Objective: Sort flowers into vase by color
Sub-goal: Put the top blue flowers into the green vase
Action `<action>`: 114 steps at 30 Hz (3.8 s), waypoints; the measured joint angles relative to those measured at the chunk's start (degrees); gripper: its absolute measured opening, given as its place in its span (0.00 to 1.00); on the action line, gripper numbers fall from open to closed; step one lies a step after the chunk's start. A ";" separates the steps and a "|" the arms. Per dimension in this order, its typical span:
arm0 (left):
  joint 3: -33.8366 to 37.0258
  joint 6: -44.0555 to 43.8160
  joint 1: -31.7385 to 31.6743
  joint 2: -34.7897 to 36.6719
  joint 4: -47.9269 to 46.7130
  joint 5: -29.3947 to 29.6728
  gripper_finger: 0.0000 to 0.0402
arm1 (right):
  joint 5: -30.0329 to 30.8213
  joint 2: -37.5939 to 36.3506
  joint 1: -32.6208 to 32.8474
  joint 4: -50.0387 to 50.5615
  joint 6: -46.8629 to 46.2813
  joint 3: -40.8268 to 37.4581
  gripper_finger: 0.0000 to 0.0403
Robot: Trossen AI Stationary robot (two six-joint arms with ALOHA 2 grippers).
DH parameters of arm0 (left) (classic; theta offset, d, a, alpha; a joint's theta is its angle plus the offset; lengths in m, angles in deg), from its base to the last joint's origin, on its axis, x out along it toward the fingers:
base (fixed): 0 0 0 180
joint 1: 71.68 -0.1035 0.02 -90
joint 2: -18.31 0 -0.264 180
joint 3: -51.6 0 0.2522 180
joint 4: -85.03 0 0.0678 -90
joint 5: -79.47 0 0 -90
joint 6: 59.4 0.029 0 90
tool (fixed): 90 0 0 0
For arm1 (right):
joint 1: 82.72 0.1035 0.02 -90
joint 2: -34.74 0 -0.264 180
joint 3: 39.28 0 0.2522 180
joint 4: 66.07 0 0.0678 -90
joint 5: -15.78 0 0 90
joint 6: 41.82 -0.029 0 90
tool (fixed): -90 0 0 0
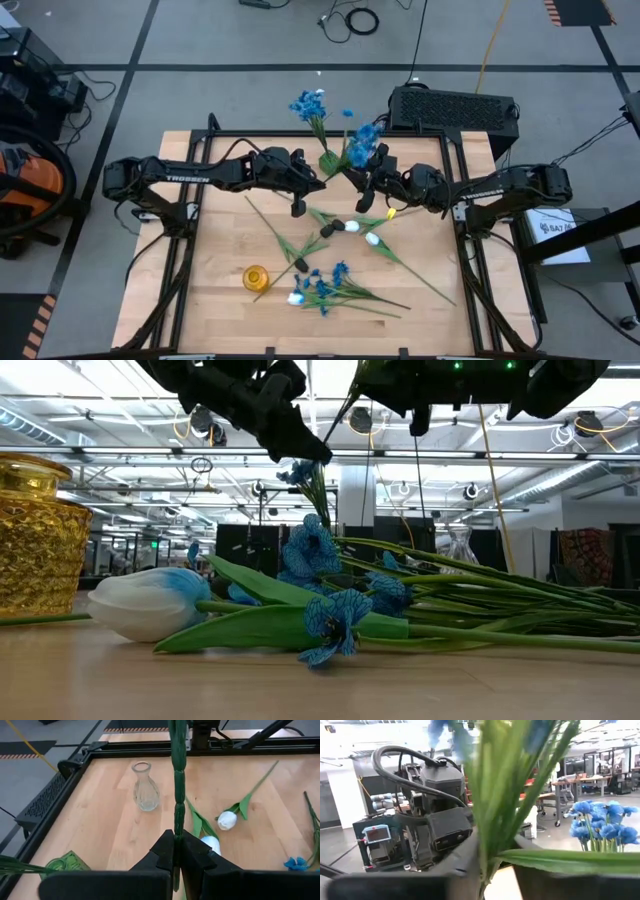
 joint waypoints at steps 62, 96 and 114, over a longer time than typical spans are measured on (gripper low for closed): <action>7.06 3.37 -4.83 18.73 -22.95 11.60 0.47 | -8.52 11.17 -23.56 0.33 -7.63 0.37 0.03; 7.06 4.55 -4.83 18.71 -18.79 9.95 0.47 | -14.40 18.45 -23.45 14.43 -7.43 10.35 0.59; 7.06 4.48 -4.83 18.71 -18.83 9.95 0.47 | -19.41 11.34 -24.61 45.98 -2.65 15.85 0.82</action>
